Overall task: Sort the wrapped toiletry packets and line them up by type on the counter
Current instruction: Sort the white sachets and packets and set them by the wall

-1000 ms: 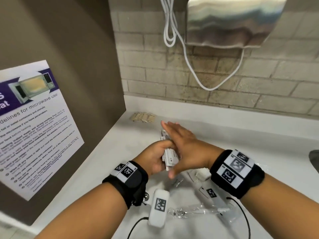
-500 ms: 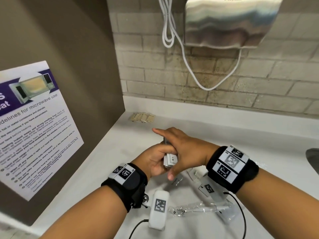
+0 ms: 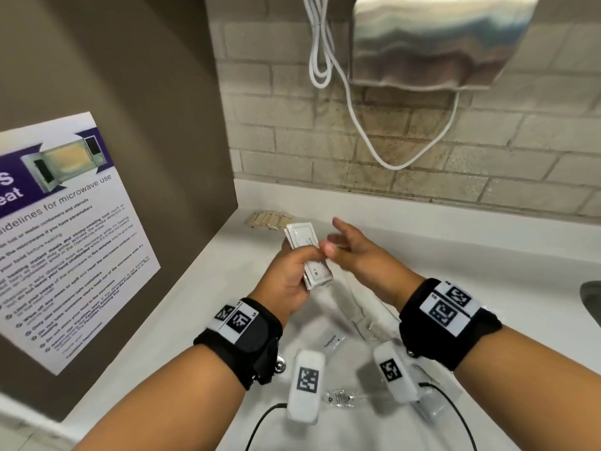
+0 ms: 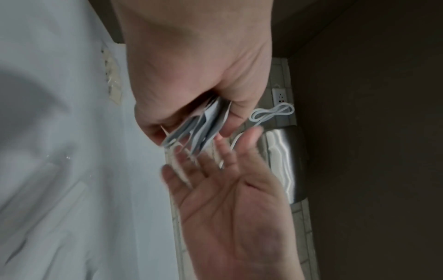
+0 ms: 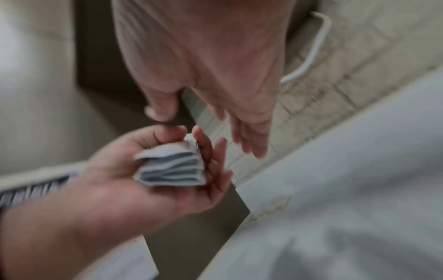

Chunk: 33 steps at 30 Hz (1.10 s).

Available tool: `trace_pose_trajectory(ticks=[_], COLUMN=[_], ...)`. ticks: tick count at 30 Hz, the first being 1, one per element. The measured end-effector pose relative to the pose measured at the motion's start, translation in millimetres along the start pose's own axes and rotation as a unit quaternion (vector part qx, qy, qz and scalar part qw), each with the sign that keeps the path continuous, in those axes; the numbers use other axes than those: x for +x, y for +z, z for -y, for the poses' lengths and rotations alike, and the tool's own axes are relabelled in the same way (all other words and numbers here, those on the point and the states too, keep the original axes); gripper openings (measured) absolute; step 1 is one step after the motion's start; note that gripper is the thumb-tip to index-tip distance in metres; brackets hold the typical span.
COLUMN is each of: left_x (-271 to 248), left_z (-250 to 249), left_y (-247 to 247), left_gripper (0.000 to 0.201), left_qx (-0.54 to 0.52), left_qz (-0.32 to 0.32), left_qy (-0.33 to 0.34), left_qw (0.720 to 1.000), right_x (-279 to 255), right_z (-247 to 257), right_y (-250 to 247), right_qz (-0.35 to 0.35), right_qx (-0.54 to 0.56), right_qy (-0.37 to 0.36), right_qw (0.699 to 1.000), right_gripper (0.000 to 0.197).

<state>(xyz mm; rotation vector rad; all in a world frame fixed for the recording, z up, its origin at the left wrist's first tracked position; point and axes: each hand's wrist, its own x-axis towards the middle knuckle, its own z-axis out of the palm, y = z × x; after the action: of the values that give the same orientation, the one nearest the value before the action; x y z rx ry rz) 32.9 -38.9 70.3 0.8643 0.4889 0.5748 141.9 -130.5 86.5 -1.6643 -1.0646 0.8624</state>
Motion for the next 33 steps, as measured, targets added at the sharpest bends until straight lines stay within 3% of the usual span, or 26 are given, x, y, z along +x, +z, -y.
trace_pose_trajectory(ticks=[3,7,10,13,14,15,18,20,23,25,29,33], left_x=[5.1,4.7,0.0,-8.8,-12.8,-14.0,-14.0,-15.2,-18.9,-19.2,-14.2,-7.2], left_z=[-0.8,5.0,0.8,-9.3,-11.6,-13.2,-6.8,4.2,18.6,20.3,5.5,-11.0], left_y=[-6.0,-27.5,-61.1,-103.0,-117.4,-127.1,-150.5,-160.8,-168.6,-170.7,-171.3,-173.2], left_gripper=[0.042,0.046,0.053,0.064,0.067,0.068,0.067,0.061,0.048,0.047,0.052,0.048], left_qx=[0.004,0.051,0.136,0.272,0.348,0.448,0.695,0.751,0.798,0.797,0.73,0.679], left_qz=[-0.037,-0.058,-0.077,-0.105,-0.109,-0.1,-0.06,-0.043,-0.013,-0.006,-0.009,-0.003], left_qy=[0.034,0.041,0.039,0.019,0.01,0.003,0.002,0.013,0.013,0.012,-0.027,-0.051], left_qw=[0.999,0.996,0.987,0.957,0.931,0.889,0.717,0.659,0.602,0.604,0.683,0.732], right_x=[9.1,18.3,28.1,39.6,43.9,47.7,53.6,50.7,43.0,43.8,56.4,68.7], right_z=[-7.8,-7.8,-15.5,-24.1,-26.7,-28.9,-40.1,-52.7,-67.9,-70.4,-68.5,-55.9], right_y=[13.9,40.3,57.5,74.7,83.7,90.4,116.2,133.5,148.4,149.4,142.0,121.8], right_qz=[0.07,0.095,0.092,0.088,0.096,0.102,0.114,0.11,0.097,0.097,0.134,0.147], right_qx=[0.175,0.201,0.109,-0.122,-0.214,-0.301,-0.486,-0.547,-0.576,-0.57,-0.546,-0.423], right_qy=[0.101,0.105,0.117,0.084,0.049,0.008,-0.091,-0.124,-0.13,-0.128,-0.074,-0.001], right_qw=[0.977,0.969,0.983,0.985,0.971,0.948,0.862,0.821,0.801,0.806,0.824,0.894], right_gripper=[0.046,0.025,0.02,0.022,0.024,0.026,0.029,0.03,0.034,0.034,0.026,0.03])
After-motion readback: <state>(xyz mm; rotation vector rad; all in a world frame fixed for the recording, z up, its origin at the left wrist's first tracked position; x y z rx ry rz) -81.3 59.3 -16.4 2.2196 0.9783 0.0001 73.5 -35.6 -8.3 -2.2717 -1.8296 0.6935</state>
